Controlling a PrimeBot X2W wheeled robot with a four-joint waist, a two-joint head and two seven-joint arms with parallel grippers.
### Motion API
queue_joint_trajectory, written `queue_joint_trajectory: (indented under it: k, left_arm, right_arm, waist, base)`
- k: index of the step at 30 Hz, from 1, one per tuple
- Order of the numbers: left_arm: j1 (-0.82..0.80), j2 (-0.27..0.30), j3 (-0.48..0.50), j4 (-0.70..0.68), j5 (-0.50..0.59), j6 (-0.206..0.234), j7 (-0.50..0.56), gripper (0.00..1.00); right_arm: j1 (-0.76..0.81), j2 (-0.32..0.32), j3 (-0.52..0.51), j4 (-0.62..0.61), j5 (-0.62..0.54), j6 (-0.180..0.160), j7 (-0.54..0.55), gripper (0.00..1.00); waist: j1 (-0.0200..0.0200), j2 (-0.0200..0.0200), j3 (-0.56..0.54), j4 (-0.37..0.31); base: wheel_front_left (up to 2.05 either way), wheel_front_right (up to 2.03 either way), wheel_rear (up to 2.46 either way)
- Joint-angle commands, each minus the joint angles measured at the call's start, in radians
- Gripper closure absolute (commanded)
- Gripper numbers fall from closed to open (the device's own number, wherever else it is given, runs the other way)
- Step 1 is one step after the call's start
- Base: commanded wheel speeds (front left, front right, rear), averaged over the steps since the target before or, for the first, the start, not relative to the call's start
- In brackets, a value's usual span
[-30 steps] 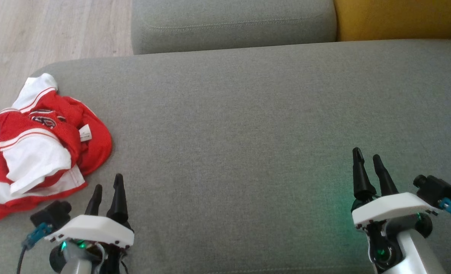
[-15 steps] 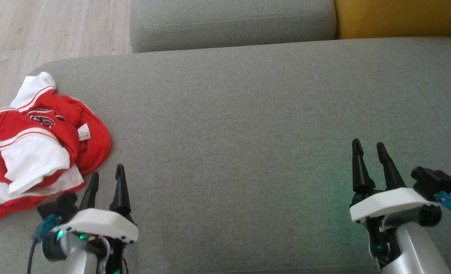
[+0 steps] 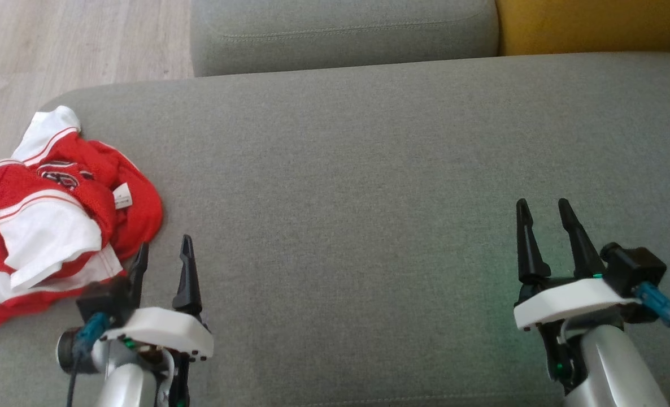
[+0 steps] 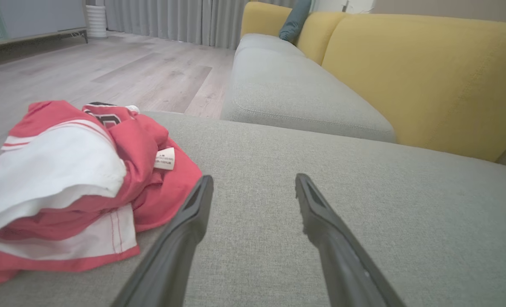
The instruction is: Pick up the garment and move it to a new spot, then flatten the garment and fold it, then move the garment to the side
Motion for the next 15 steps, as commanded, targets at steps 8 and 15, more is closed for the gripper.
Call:
queue_joint_trajectory:
  k: [8, 15]
  left_arm:
    - [-0.062, 0.019, 0.005, -0.04, 0.125, 0.03, -0.036, 0.0]
    - [-0.061, 0.02, -0.001, -0.04, 0.205, 0.053, -0.056, 0.0]
  right_arm:
    - [-0.06, 0.003, 0.003, -0.007, -0.136, 0.007, -0.037, 0.0]
    - [-0.07, 0.003, 0.004, 0.008, -0.217, 0.008, -0.057, 0.0]
  waist:
    - [0.0, 0.0, 0.001, 0.0]
    - [0.0, 0.0, 0.002, -0.004]
  base:
    - [0.0, 0.0, 0.0]
    - [0.0, 0.0, 0.0]
